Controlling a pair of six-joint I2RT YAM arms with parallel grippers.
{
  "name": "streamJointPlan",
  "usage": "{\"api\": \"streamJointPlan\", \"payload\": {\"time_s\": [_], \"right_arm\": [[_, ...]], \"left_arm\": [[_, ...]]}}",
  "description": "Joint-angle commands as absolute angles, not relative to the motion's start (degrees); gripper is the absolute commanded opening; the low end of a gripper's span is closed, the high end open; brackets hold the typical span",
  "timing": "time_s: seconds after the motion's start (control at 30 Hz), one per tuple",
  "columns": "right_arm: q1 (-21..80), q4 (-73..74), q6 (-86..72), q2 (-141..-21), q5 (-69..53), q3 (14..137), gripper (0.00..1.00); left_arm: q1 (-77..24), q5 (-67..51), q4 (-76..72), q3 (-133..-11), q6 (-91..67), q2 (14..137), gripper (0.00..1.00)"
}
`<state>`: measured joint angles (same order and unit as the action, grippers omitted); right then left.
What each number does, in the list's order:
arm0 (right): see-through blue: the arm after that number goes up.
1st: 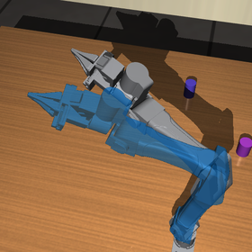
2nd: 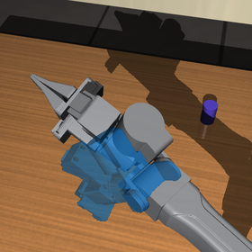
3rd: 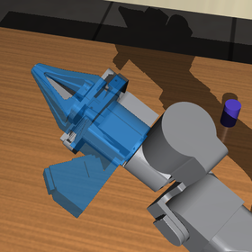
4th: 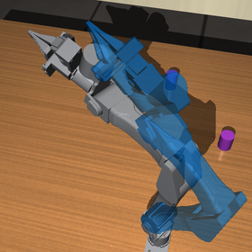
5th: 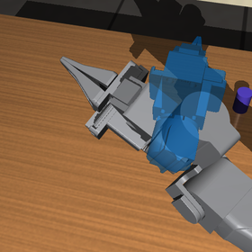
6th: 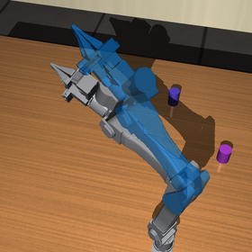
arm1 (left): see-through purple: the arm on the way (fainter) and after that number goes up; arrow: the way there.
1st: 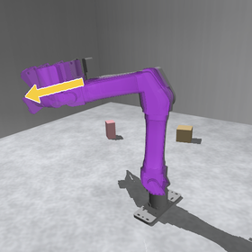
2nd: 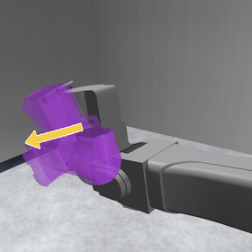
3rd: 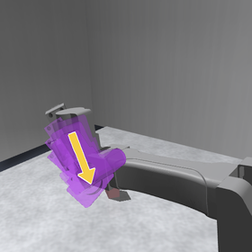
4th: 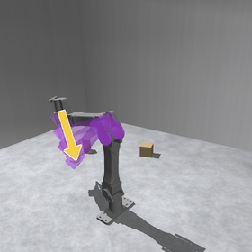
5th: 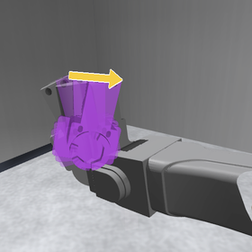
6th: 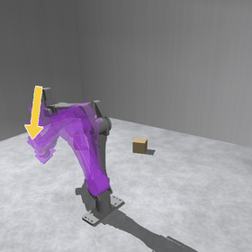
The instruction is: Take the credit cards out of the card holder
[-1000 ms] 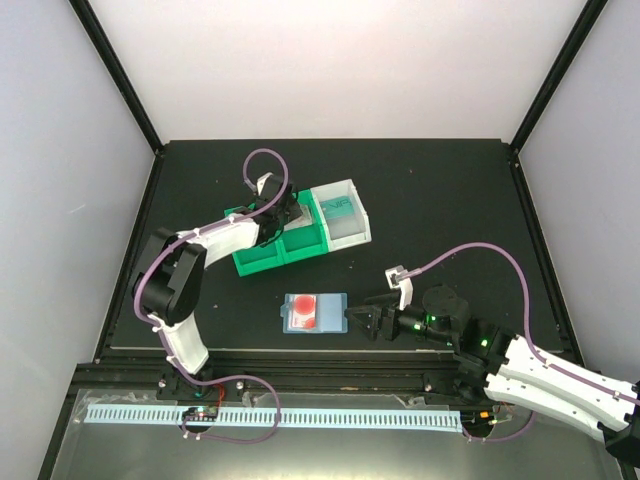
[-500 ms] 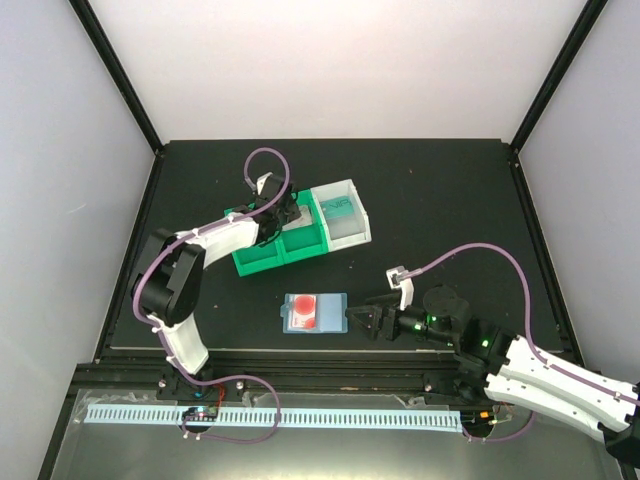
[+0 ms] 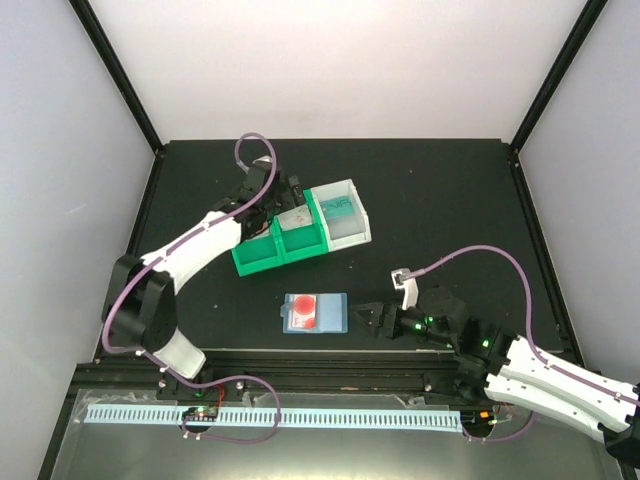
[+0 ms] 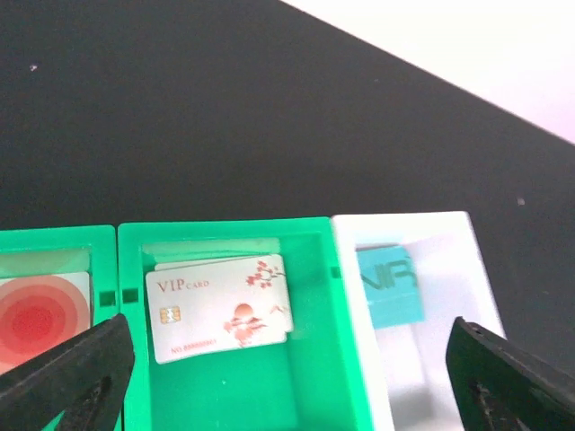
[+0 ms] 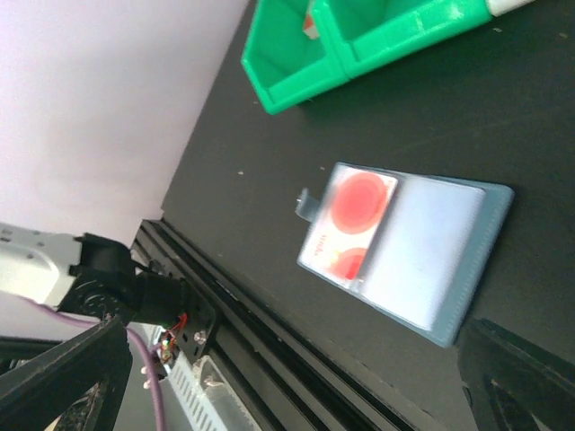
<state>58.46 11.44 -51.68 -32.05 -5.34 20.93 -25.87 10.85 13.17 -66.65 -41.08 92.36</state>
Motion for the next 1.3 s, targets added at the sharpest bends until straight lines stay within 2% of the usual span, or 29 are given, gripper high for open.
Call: {"api": "streamJointPlan", "payload": {"time_s": [0.0,0.2,0.53,0.7,0.9,0.97,1.1,1.2,1.27], "right_arm": [[58.4,16.1,-54.8,-31.3,-1.2,21.5,1.00],[58.4,18.8,-55.7,-29.9,2.6,21.8,1.00],[58.3,20.8,-49.5,-32.8,1.8,24.5,1.00],[58.4,20.4,-49.1,-35.9,1.5,25.3,0.97],[58.4,15.2,-49.5,-40.0,-1.8,24.7,0.84],[58.4,13.9,-49.6,-41.9,-2.5,24.8,0.77],[58.3,10.2,-50.7,-46.1,-4.9,24.8,0.55],[58.3,5.9,-51.9,-49.4,-7.2,24.2,0.44],[58.4,3.4,-52.5,-51.3,-8.5,24.3,0.41]], "left_arm": [[-25.5,7.3,22.2,-69.7,-36.9,85.7,0.99],[-25.5,2.2,34.6,-67.7,-30.7,77.2,0.99],[-25.7,-10.5,36.0,-47.6,-28.1,55.7,0.99],[-26.0,-18.2,35.1,-40.1,-28.6,50.9,0.88],[-28.8,-22.4,30.2,-33.5,-32.0,47.6,0.76],[-29.7,-22.5,29.0,-31.7,-32.9,47.5,0.73],[-30.8,-22.8,25.0,-28.1,-34.1,48.8,0.69],[-31.4,-22.9,21.8,-26.3,-35.1,49.8,0.62],[-31.6,-22.4,20.3,-25.5,-35.6,50.5,0.60]]}}
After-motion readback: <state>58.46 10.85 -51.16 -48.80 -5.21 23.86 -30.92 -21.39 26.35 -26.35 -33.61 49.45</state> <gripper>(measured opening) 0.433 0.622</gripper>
